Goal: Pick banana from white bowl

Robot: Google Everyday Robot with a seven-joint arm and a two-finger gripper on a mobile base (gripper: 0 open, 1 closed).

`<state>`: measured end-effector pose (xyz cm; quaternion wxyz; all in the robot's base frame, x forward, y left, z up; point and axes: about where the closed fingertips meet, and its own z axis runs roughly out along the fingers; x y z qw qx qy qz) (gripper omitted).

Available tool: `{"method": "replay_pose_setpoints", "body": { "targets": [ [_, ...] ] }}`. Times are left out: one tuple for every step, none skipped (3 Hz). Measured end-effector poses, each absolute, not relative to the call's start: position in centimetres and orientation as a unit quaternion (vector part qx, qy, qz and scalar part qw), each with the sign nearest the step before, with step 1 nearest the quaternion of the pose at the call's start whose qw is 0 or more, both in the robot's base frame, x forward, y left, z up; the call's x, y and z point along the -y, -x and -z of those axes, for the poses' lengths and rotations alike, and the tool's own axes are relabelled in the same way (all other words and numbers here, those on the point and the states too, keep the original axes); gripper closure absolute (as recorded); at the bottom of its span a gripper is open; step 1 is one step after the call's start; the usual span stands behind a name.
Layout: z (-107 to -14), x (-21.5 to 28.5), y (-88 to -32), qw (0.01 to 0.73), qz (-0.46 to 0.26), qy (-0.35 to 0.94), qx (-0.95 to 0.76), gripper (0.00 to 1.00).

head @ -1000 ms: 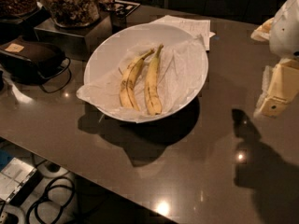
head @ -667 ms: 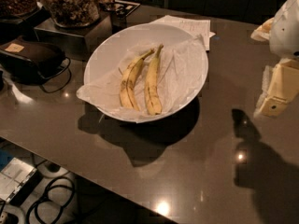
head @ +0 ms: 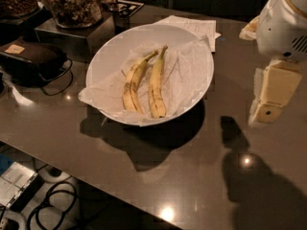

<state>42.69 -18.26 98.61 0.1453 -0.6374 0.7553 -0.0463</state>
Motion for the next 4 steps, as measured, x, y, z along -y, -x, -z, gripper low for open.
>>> {"method": "replay_pose_setpoints", "body": {
  "targets": [
    [-99.2, 14.7, -41.3, 0.129, 0.08, 0.68, -0.717, 0.0],
    [-99.8, 14.4, -41.2, 0.14, 0.085, 0.68, -0.715, 0.0],
    [-99.6, 13.3, -42.4, 0.16, 0.03, 0.665, -0.729, 0.0],
    [-99.4, 11.1, -44.3, 0.158, -0.016, 0.652, -0.742, 0.0]
  ]
}}
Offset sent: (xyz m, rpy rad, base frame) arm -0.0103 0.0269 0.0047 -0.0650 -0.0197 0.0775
